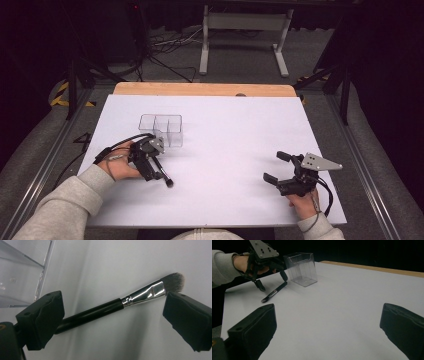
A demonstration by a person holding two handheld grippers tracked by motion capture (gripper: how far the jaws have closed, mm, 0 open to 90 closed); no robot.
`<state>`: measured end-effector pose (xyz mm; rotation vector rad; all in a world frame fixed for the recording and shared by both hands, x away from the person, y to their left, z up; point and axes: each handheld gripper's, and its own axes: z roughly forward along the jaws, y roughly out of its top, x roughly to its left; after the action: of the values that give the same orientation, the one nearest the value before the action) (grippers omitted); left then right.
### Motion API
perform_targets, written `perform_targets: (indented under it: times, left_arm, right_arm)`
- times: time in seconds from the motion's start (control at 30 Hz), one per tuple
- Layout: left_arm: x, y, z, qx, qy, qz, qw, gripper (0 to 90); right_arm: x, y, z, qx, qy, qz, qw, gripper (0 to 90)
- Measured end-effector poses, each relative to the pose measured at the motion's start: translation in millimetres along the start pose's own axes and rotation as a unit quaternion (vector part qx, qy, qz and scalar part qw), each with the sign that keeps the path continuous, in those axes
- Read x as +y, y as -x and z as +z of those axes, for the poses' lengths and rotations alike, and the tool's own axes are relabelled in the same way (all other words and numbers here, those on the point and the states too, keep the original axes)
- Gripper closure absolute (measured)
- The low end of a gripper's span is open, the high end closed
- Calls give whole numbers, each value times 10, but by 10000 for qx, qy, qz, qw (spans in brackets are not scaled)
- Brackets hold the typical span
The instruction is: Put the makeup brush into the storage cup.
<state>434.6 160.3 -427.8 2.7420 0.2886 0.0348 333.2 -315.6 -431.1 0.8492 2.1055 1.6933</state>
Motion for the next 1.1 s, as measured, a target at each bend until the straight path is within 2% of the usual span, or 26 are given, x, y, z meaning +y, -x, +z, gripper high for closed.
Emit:
perform_targets:
  times: [0.47,1.1]
  left_arm:
    - [-12,-10,58,-127,-195,51,9997,43]
    - [-21,-14,99,-51,-440,169,9989,125]
  right_arm:
    - [0,1,-2,18,-1,6,10000,13]
    - [-7,18,-14,7,7,80,10000,14]
